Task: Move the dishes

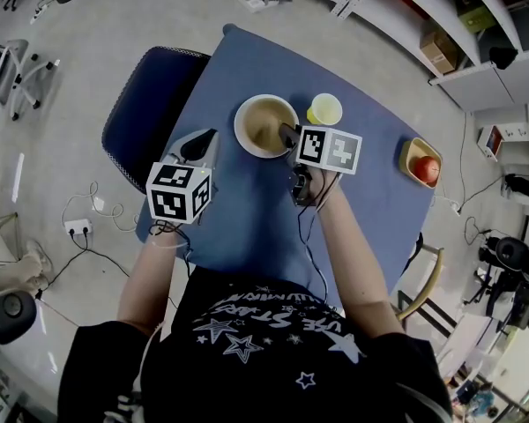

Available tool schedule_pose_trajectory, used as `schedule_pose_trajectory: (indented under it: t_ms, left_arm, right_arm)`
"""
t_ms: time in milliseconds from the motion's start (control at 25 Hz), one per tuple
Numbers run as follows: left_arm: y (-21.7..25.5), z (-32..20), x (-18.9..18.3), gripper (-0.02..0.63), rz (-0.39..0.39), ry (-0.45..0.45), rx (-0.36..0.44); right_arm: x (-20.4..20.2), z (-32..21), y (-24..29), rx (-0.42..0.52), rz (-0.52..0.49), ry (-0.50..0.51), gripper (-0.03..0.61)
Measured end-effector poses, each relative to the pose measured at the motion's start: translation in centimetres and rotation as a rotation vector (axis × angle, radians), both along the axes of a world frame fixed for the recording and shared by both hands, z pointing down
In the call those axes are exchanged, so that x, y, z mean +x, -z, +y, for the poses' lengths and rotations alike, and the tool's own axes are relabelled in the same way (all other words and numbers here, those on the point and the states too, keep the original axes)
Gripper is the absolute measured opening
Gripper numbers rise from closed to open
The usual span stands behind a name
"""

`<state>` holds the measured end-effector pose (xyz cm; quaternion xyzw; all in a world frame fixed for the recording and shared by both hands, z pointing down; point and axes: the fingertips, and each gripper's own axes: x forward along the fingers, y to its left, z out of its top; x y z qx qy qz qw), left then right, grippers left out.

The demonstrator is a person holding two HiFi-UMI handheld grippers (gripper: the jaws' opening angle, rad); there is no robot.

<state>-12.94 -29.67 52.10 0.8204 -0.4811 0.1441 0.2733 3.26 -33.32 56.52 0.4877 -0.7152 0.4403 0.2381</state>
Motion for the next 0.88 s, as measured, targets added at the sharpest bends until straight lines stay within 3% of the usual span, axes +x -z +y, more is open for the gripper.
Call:
schedule_pose_trajectory:
  t_ms: [160, 280, 640, 880]
  left_arm:
    - [-0.1, 0.0, -0.1, 0.023, 0.004, 0.015, 0.000]
    - [-0.2, 0.0, -0.1, 0.024, 0.004, 0.019, -0.001]
    - [0.3, -0.3, -1.3, 0.023, 0.008, 0.046, 0.008]
    - [1.4, -2.1, -2.7, 0.024, -0.003, 0.056, 0.043]
  right_arm:
    - [0.2, -0.2, -0.3, -0.005, 0.029, -0.030, 0.044]
    - [0.3, -0.4, -0.3, -0.007, 0.052, -0.037, 0.019]
    - [-1.6, -0.7, 1.7, 0.028, 0.042, 0.015, 0.017]
    - [-3.4, -4.2, 4.1, 0.077, 0.035, 0.028, 0.017]
